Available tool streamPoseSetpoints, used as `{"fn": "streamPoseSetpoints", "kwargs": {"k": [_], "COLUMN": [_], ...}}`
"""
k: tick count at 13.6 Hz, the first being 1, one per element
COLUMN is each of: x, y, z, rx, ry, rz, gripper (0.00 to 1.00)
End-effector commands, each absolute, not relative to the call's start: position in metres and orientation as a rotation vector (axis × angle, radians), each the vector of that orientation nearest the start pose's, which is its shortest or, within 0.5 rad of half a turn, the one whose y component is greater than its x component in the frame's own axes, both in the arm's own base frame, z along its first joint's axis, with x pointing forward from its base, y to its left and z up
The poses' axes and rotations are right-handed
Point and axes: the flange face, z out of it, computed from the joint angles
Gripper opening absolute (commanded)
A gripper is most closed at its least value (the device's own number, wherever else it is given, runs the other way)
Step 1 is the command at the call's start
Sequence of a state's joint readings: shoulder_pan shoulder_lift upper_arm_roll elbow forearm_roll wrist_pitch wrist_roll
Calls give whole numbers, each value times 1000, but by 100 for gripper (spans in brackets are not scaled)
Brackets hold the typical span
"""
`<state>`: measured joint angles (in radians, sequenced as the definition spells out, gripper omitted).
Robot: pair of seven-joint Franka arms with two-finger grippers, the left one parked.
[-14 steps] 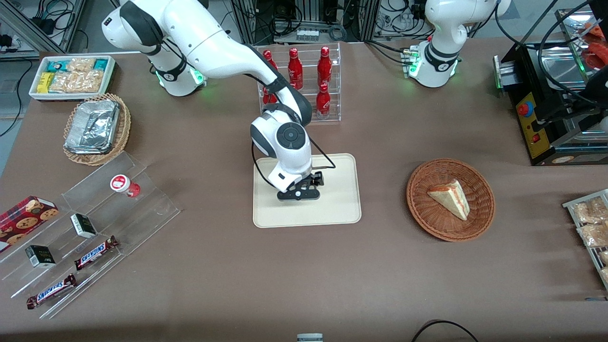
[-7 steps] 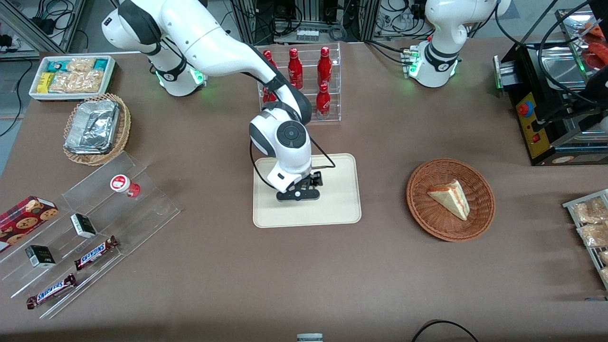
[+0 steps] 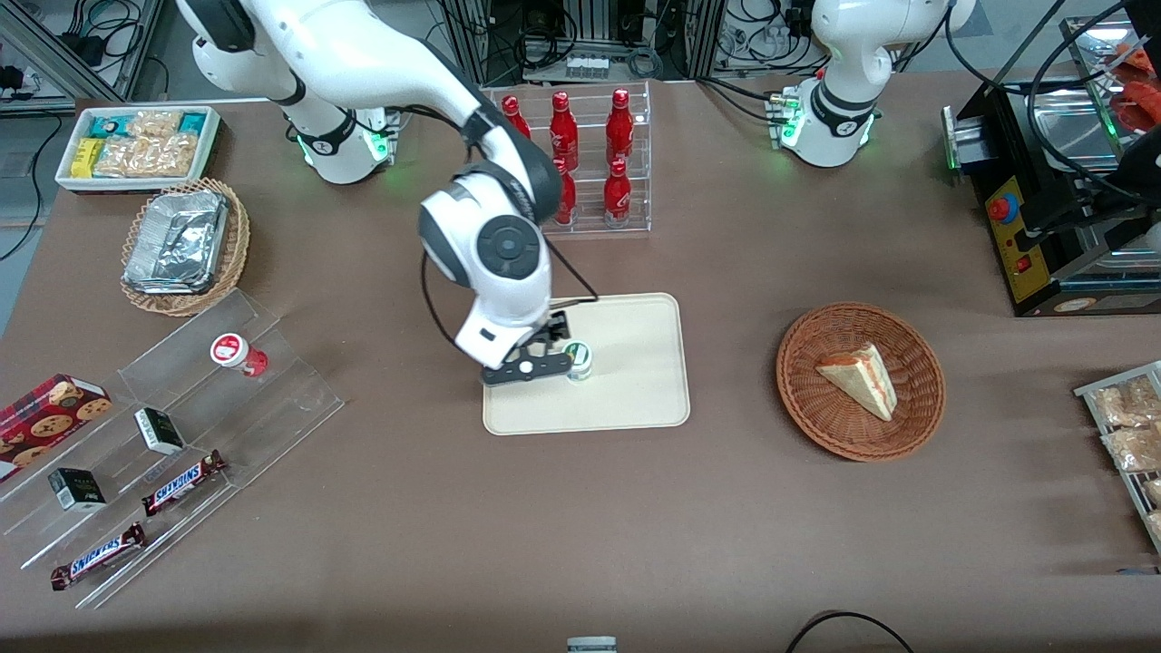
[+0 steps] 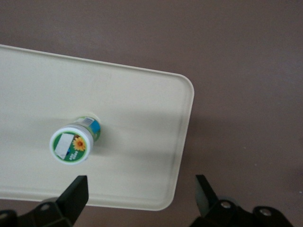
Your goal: Place green gum on tray
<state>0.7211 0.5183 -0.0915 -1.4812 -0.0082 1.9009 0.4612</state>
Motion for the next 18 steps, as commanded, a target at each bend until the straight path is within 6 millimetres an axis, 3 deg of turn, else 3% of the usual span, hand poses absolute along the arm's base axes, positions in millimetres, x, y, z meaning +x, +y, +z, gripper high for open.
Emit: {"fn": "streamPoseSetpoints", "kwargs": {"k": [1,4,7,10,15,18], "x": [553,554,569,583,604,591], "y": [375,346,306,239,146,93], "z": [407,434,457,480,497,499], "rx": [-3226,-3220,-3202,-3164,-3129,-3135], "ry": [-395,-452,-478,-379,-436,-311], "rz": [170,235,231,200,130,153], "gripper": [100,100,100,100,100,100]}}
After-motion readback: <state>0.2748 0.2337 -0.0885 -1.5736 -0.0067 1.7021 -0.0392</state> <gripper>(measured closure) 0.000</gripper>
